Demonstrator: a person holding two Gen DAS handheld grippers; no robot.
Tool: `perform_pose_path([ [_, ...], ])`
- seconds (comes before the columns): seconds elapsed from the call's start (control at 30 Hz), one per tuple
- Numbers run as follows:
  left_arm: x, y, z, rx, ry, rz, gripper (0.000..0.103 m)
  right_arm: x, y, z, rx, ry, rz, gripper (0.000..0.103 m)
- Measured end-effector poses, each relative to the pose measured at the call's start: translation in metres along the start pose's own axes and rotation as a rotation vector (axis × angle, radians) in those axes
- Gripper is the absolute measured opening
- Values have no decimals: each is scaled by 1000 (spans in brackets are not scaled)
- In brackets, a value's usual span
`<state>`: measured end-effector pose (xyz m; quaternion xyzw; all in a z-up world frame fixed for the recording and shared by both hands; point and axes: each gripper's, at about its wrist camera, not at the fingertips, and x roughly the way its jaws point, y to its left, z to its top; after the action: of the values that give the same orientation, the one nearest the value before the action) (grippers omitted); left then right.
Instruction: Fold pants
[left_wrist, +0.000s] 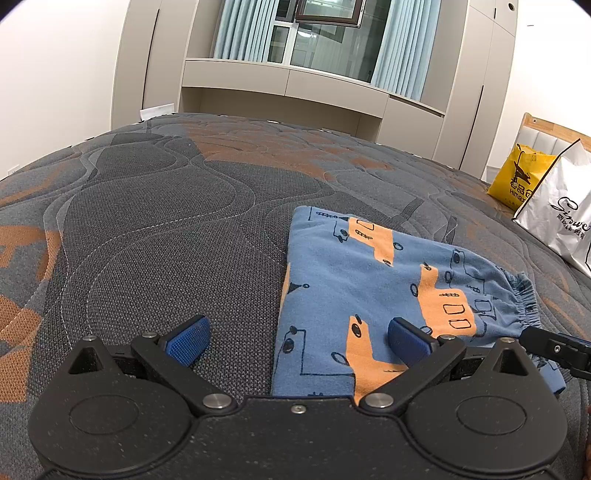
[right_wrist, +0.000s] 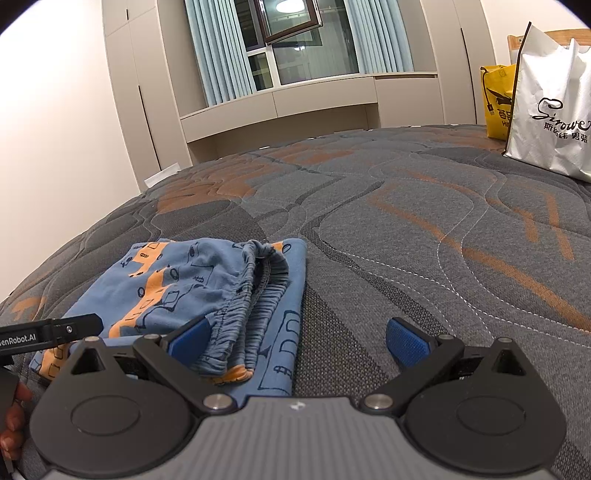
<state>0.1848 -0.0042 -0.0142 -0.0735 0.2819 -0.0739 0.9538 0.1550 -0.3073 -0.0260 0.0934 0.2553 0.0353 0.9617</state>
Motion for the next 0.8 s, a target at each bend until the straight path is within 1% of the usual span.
perform_pose_path([
  [0.8, 0, 0, 0, -2, -1, -1, 103, 0, -1, 0, -2, -2, -1, 103],
])
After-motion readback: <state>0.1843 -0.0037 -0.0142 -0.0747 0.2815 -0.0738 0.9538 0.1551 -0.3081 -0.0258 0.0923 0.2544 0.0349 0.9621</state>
